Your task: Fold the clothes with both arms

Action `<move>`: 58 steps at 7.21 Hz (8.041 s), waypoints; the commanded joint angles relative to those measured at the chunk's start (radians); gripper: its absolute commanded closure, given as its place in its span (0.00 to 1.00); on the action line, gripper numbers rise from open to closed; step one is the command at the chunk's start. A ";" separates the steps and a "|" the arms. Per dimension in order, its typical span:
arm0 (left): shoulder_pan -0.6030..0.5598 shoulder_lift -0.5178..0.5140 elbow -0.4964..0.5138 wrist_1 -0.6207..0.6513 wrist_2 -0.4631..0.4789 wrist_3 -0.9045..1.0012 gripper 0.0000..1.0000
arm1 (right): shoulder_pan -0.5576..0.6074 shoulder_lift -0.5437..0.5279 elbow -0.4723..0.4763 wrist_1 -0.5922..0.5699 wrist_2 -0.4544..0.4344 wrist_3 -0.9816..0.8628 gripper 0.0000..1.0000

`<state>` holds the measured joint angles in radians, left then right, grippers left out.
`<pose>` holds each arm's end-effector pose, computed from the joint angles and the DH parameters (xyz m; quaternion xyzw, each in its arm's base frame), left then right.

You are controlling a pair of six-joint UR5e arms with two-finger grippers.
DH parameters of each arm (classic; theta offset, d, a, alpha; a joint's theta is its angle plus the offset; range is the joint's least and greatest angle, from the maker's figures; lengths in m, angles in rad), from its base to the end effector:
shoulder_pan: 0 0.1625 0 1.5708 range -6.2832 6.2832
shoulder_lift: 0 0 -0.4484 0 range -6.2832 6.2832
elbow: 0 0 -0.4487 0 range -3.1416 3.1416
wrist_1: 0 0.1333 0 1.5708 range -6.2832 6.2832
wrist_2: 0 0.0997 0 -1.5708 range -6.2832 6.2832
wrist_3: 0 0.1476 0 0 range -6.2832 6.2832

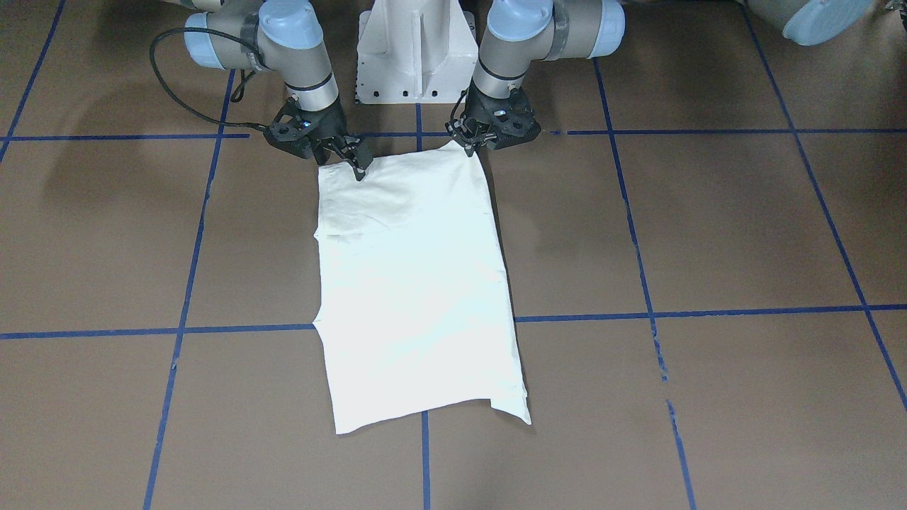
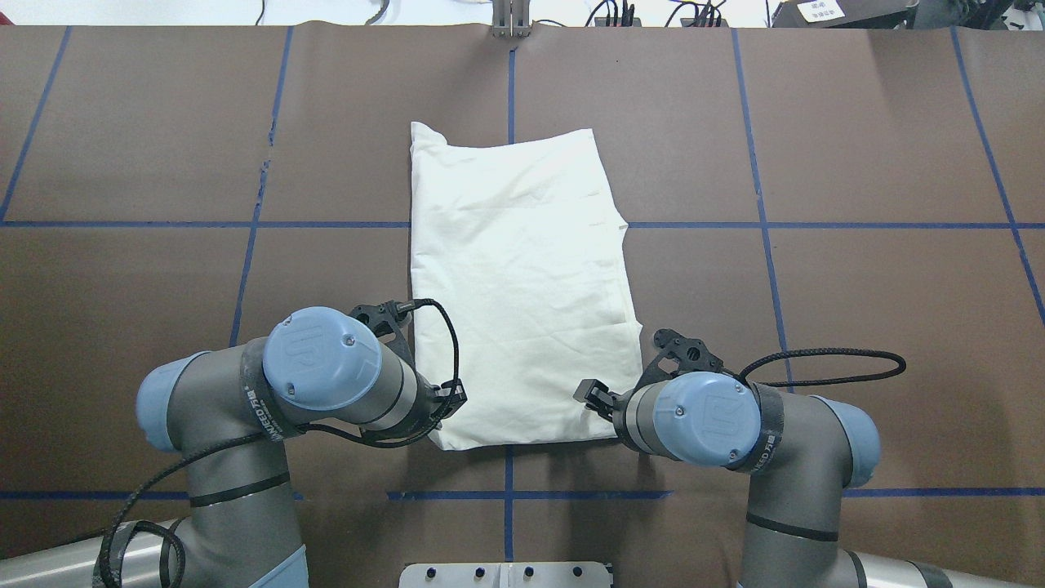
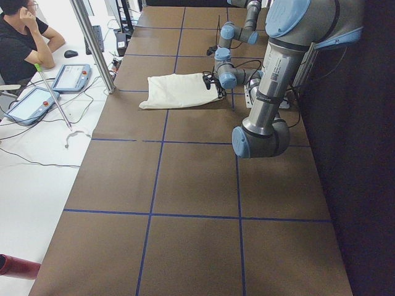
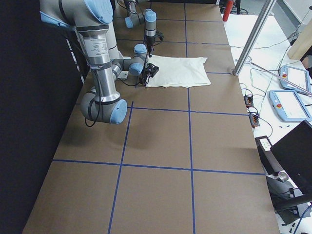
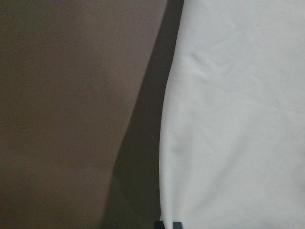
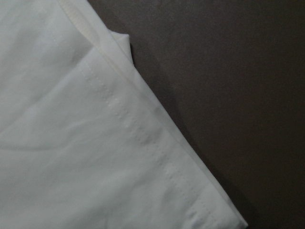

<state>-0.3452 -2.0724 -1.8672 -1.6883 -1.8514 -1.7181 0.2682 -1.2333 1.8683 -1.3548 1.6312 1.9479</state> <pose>0.6294 -0.3245 0.2418 -0.0816 0.4478 -0.1566 0.8765 -0.6287 -0.3018 0.3416 -0.0499 -0.4105 0.2769 0.8674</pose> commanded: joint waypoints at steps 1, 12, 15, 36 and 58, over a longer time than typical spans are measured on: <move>0.000 0.000 0.000 -0.001 0.000 0.000 1.00 | -0.006 0.005 -0.004 -0.032 -0.001 0.002 0.00; -0.003 0.002 -0.003 0.001 0.006 -0.002 1.00 | 0.005 0.038 -0.003 -0.035 0.007 -0.007 0.94; -0.002 0.000 -0.001 0.001 0.006 -0.002 1.00 | 0.020 0.061 -0.003 -0.032 0.009 -0.007 1.00; -0.416 -0.261 0.566 -0.361 -0.078 0.294 1.00 | 0.494 0.551 -0.741 0.203 0.366 -0.225 1.00; -0.328 -0.206 0.623 -0.761 -0.229 0.311 0.00 | 0.703 0.443 -0.652 0.189 0.567 -0.497 0.00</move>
<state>-0.6904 -2.2791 -1.2449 -2.4331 -2.0723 -1.4086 0.9702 -0.7899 1.2164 -1.1658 2.1982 1.4512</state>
